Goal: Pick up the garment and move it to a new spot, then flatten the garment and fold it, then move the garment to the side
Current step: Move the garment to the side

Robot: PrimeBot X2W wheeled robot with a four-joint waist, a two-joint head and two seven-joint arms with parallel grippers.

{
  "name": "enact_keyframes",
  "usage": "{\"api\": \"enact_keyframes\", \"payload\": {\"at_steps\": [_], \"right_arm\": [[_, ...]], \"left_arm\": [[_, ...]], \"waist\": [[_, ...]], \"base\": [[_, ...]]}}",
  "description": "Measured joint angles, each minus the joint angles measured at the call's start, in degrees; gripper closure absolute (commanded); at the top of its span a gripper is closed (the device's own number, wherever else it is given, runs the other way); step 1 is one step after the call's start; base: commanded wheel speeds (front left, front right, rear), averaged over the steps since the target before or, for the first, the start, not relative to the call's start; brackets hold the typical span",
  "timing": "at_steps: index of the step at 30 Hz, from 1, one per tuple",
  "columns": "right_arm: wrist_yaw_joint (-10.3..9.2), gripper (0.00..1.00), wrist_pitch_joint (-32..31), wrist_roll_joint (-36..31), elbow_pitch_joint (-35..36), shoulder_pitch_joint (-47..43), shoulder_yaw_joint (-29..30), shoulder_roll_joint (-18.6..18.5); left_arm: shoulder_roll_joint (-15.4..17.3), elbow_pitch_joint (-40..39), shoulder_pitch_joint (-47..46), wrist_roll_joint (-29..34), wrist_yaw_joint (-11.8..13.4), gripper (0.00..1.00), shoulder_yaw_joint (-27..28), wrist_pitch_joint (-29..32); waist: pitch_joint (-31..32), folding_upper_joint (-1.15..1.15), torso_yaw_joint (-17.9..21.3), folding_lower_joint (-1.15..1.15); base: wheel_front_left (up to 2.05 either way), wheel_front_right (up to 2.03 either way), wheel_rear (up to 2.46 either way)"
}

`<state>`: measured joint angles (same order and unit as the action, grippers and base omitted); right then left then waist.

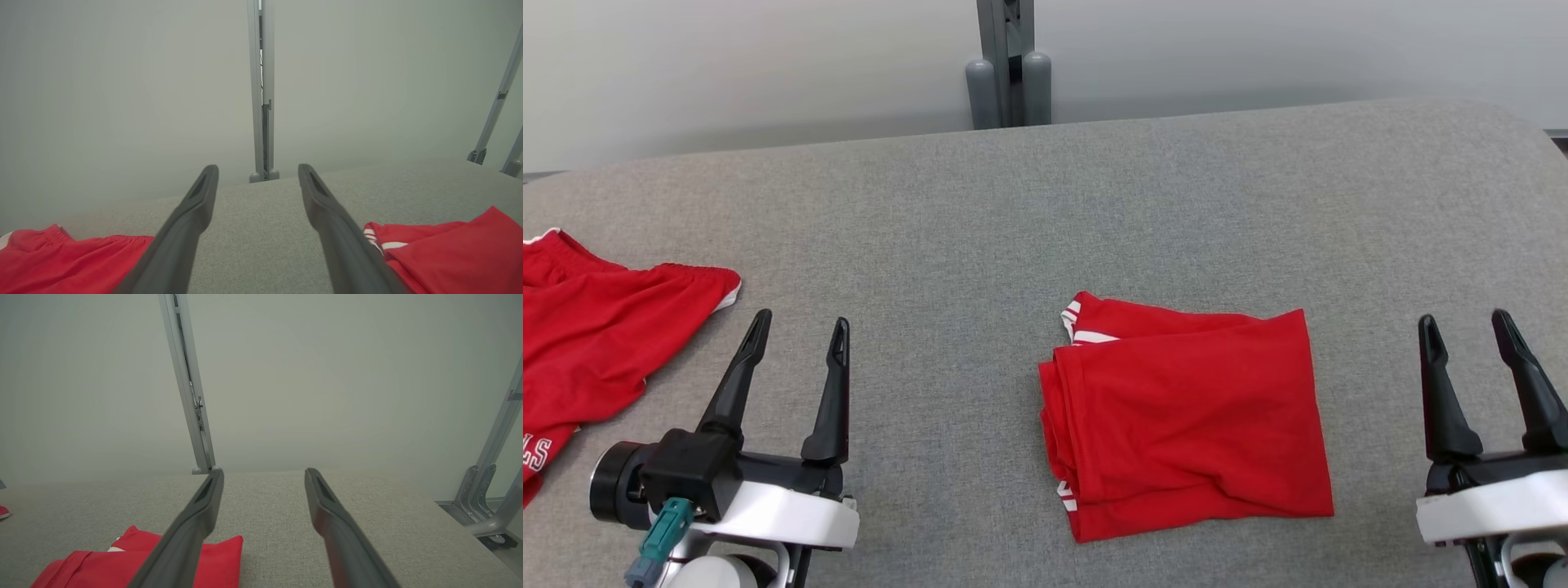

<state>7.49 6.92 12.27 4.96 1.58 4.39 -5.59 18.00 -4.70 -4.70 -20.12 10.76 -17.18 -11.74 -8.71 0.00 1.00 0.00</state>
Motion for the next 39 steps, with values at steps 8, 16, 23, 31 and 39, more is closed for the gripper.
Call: {"api": "enact_keyframes", "payload": {"at_steps": [8, 16, 23, 31, 39], "right_arm": [[0.00, 0.00, -1.69, -0.09, 1.14, -1.99, 0.23, 1.18], [0.00, 0.00, -2.21, -0.03, 1.27, -2.13, 0.59, 1.19], [0.00, 0.00, -3.36, 0.34, 0.34, -1.59, -1.14, -0.47], [0.00, 0.00, -6.38, 2.91, -12.51, 0.23, -5.97, -3.34], [0.00, 0.00, -5.79, 5.60, -24.39, 4.03, -9.57, -3.65]], "left_arm": [[0.47, -0.65, 0.82, -0.14, 0.38, 0.00, -0.46, 0.94], [0.59, -1.29, 0.83, -0.14, 0.66, 0.00, -1.02, 1.55], [0.58, -1.60, 0.75, -0.14, 0.65, 0.00, -1.60, 1.70], [0.13, -0.96, -0.66, -0.56, 0.07, 0.00, -2.65, 2.22], [-0.02, -0.01, -2.50, -0.96, -0.96, 0.00, -3.33, 2.16]], "waist": [[0.95, 0.00, -0.58, 0.00], [0.94, 0.00, -1.52, 0.00], [0.57, 0.00, -3.23, 0.00], [-1.14, 0.00, -5.11, 0.00], [-3.91, 0.00, -6.60, 0.00]], "base": [[0.00, 0.00, 0.00], [0.00, 0.00, 0.00], [0.00, 0.00, 0.00], [0.00, 0.00, 0.00], [0.00, 0.00, 0.00]]}}
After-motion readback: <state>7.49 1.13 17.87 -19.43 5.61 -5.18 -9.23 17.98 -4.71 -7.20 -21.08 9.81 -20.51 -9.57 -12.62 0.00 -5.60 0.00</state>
